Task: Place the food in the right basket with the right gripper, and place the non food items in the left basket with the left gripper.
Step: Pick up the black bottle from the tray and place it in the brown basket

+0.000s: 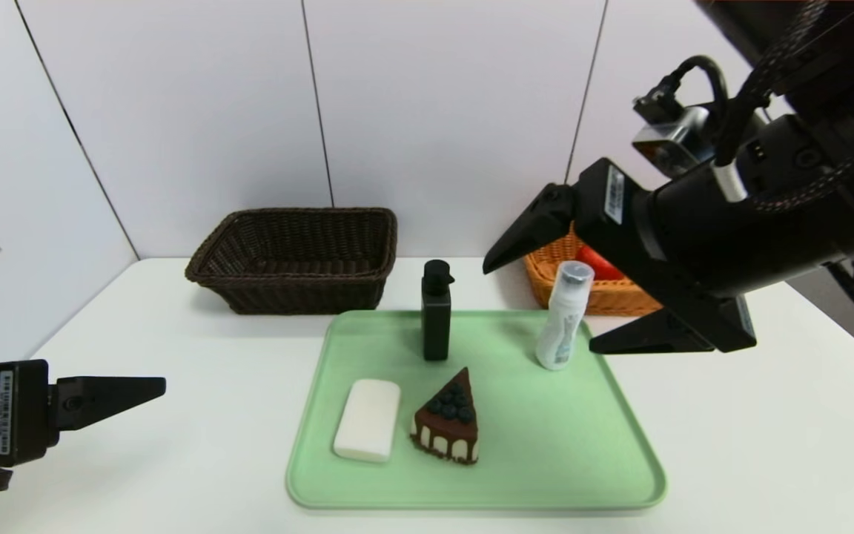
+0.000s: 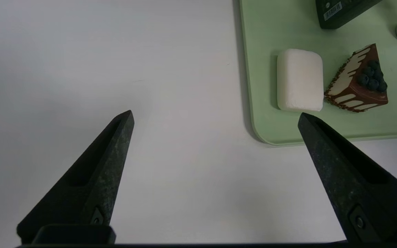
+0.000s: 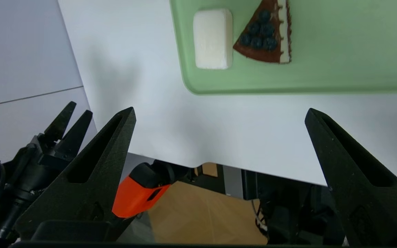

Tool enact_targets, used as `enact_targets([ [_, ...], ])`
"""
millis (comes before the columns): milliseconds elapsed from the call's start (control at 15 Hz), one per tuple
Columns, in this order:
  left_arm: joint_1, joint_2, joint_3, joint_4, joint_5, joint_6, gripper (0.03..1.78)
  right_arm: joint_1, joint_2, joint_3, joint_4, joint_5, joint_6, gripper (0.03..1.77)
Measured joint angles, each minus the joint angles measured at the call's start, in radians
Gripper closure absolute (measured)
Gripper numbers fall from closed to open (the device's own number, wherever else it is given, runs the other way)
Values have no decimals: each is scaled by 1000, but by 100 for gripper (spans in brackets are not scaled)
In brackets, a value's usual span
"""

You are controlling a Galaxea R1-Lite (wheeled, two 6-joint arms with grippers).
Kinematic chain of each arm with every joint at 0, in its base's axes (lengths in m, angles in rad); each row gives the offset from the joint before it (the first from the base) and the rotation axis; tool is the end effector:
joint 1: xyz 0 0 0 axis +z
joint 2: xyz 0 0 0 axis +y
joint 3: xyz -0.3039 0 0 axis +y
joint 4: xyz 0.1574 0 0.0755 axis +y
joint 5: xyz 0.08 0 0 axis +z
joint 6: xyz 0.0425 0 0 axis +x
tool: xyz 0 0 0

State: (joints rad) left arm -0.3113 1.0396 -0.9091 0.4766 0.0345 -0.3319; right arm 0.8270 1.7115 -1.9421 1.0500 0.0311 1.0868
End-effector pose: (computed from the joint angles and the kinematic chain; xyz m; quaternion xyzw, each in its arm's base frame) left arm 0.1076 -0.0331 0.2465 -0.1054 0.3122 -0.0812 0.9407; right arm 0.1766 0.1939 0.3209 0.2991 0.5116 0.1368 0.7938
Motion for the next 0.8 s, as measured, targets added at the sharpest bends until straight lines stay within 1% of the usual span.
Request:
enact_targets([
  [67,0,-11,2,4,0,2,12,13,19,0,0,-1,16,11],
  [200,0,-27,5,4,2,0,12,24,44,-1,1,-19,9,11],
  [267,0,-30,6,-1,5,-1,12,32,51,-2,1,-37,3,11],
  [333,0,-33,7,-3,6,-3,12,39,54,0,4,-65,-10,10],
  [400,0,-34,7,-5,6,-3,12,46,53,14,4,-101,-26,10],
  [533,0,-37,7,-5,6,2,12,59,35,95,0,-193,-84,10],
  [667,0,-39,7,-5,6,6,12,71,-11,221,-14,-293,-185,10],
  [733,0,-39,10,-5,6,8,12,74,-40,279,-28,-327,-232,10],
  [800,0,-38,17,-13,5,11,12,77,-70,335,-44,-346,-266,10],
])
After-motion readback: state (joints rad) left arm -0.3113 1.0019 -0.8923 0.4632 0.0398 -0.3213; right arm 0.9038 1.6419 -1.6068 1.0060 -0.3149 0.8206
